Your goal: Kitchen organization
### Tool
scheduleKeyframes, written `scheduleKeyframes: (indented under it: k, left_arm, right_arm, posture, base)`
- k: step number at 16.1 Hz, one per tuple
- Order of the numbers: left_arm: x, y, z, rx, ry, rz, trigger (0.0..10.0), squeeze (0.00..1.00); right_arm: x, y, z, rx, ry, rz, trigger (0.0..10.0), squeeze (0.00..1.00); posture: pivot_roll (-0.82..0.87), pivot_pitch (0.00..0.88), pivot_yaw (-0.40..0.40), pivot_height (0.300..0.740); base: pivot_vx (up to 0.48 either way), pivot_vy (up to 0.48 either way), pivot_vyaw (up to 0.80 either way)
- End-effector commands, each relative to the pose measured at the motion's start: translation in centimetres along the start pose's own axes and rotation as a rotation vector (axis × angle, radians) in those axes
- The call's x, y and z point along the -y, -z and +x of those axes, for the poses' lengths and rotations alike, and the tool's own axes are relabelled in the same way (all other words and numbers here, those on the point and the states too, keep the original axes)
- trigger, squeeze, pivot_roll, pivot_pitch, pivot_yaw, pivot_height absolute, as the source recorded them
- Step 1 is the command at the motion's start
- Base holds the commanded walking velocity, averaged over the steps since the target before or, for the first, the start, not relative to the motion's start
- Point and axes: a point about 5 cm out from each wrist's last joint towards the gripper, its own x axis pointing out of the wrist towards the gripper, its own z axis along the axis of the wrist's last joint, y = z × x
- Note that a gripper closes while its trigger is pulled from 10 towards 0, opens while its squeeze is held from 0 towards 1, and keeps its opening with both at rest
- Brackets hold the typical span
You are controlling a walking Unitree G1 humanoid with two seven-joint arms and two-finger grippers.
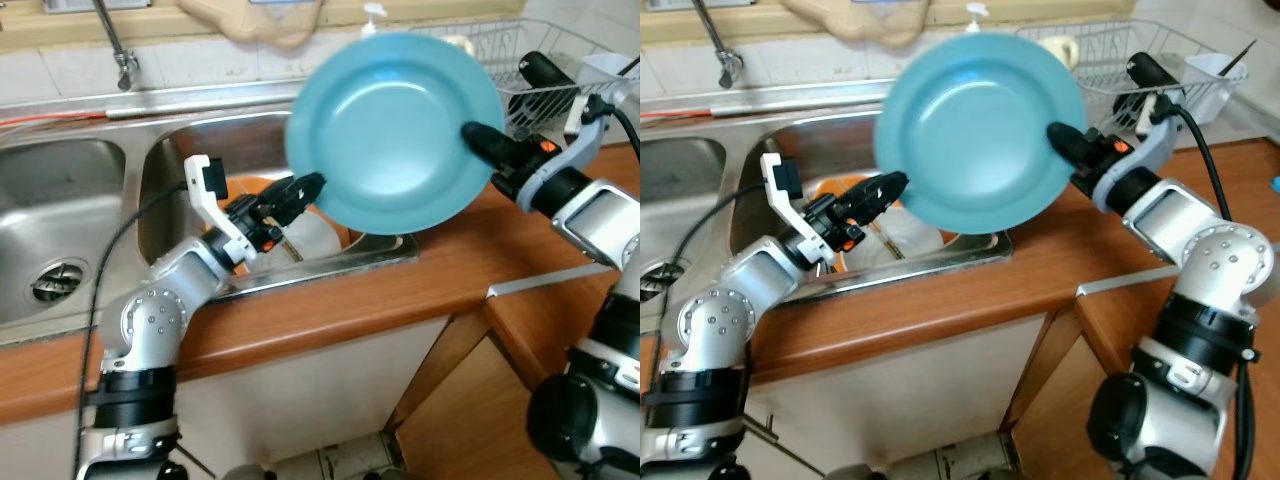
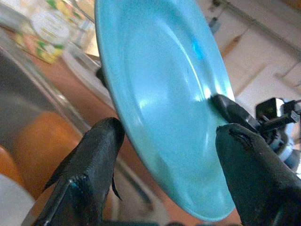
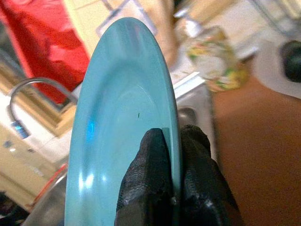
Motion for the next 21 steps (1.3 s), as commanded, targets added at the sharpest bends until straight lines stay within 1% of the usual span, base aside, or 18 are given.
scheduleKeyframes:
  k: [1, 2, 3, 4, 5, 6, 7, 8, 9, 13, 17, 18, 19, 20, 21]
  left_arm:
    - [0.1, 0.0, 0.5, -0.013, 0.022, -0.020, 10.0, 0.00]
    - [0.1, 0.2, 0.6, -0.017, 0.024, -0.025, 10.0, 0.00]
    - [0.1, 0.1, 0.7, -0.006, 0.031, -0.045, 9.1, 0.00]
    - [0.0, -0.1, 0.5, 0.013, 0.033, -0.055, 3.8, 0.00]
    - [0.1, -0.3, 0.3, 0.032, 0.047, -0.054, 2.2, 0.00]
    - [0.2, -0.6, 0.1, 0.053, 0.063, -0.051, 0.3, 0.00]
    - [0.5, -1.0, -0.2, 0.084, 0.084, -0.057, 0.0, 0.00]
    - [0.5, -1.1, -0.4, 0.096, 0.092, -0.059, 0.0, 0.00]
    - [0.7, -1.3, -0.9, 0.120, 0.103, -0.063, 0.0, 0.00]
    - [0.9, -1.5, -1.7, 0.159, 0.105, -0.068, 0.0, 0.00]
    - [0.6, -1.4, -2.1, 0.172, 0.063, -0.055, 0.0, 0.00]
    - [0.4, -1.4, -2.2, 0.182, 0.035, -0.041, 0.0, 0.00]
    - [0.3, -1.4, -2.2, 0.185, 0.026, -0.037, 0.0, 0.00]
    - [0.1, -1.5, -2.3, 0.192, -0.005, -0.021, 0.0, 0.00]
    - [0.1, -1.5, -2.3, 0.199, -0.011, -0.017, 0.0, 0.00]
  right_arm:
    - [-1.1, -0.3, -0.2, 0.036, -0.075, -0.017, 0.0, 0.00]
    - [-1.3, -0.2, -0.2, 0.037, -0.087, -0.015, 0.0, 0.00]
    - [-1.8, 0.2, -0.4, 0.040, -0.125, -0.002, 0.0, 0.00]
    - [-2.0, 0.4, -0.4, 0.044, -0.145, 0.015, 0.0, 0.00]
    - [-2.2, 0.7, -0.3, 0.046, -0.157, 0.035, 0.0, 0.00]
    - [-2.3, 1.0, -0.2, 0.042, -0.159, 0.040, 0.0, 0.00]
    - [-2.4, 1.5, 0.1, 0.030, -0.167, 0.047, 0.0, 0.00]
    - [-2.5, 1.7, 0.1, 0.026, -0.171, 0.052, 0.0, 0.00]
    - [-2.6, 2.1, 0.4, 0.019, -0.181, 0.063, 0.0, 0.00]
    - [-3.1, 2.4, 1.0, 0.007, -0.204, 0.069, 0.0, 0.00]
    - [-3.3, 2.4, 1.2, 0.005, -0.212, 0.069, 0.0, 0.00]
    - [-3.4, 2.5, 1.2, 0.000, -0.214, 0.062, 0.2, 0.00]
    - [-3.4, 2.6, 1.2, -0.002, -0.215, 0.060, 0.2, 0.00]
    - [-3.5, 2.7, 1.2, -0.006, -0.210, 0.047, 3.3, 0.00]
    - [-3.4, 2.8, 1.3, -0.010, -0.201, 0.032, 3.9, 0.00]
  posture:
    - [-0.06, 0.000, 0.015, 0.740]
    - [-0.06, 0.000, 0.016, 0.740]
    - [-0.06, 0.000, 0.018, 0.740]
    - [-0.06, 0.000, 0.019, 0.740]
    - [-0.06, 0.000, 0.019, 0.740]
    - [-0.06, 0.000, 0.019, 0.740]
    - [-0.06, 0.000, 0.019, 0.740]
    - [-0.05, 0.000, 0.010, 0.740]
    - [-0.04, 0.000, 0.005, 0.740]
    - [-0.04, 0.000, -0.012, 0.740]
    - [-0.04, 0.000, -0.024, 0.740]
    - [-0.04, 0.000, -0.025, 0.740]
    - [-0.04, 0.000, -0.025, 0.740]
    - [-0.04, 0.000, -0.025, 0.740]
    - [-0.04, 0.000, -0.025, 0.740]
  base:
    - [0.000, 0.000, 0.00]
    - [0.000, 0.000, 0.00]
    - [0.000, 0.000, 0.00]
    - [0.000, 0.000, 0.00]
    - [0.000, 0.000, 0.00]
    - [0.000, 0.000, 0.00]
    - [0.000, 0.000, 0.00]
    - [0.000, 0.000, 0.00]
    - [0.000, 0.000, 0.00]
    - [0.000, 0.000, 0.00]
    - [0.000, 0.000, 0.00]
    - [0.000, 0.000, 0.00]
    - [0.000, 0.000, 0.00]
    - [0.000, 0.000, 0.00]
    - [0.000, 0.000, 0.00]
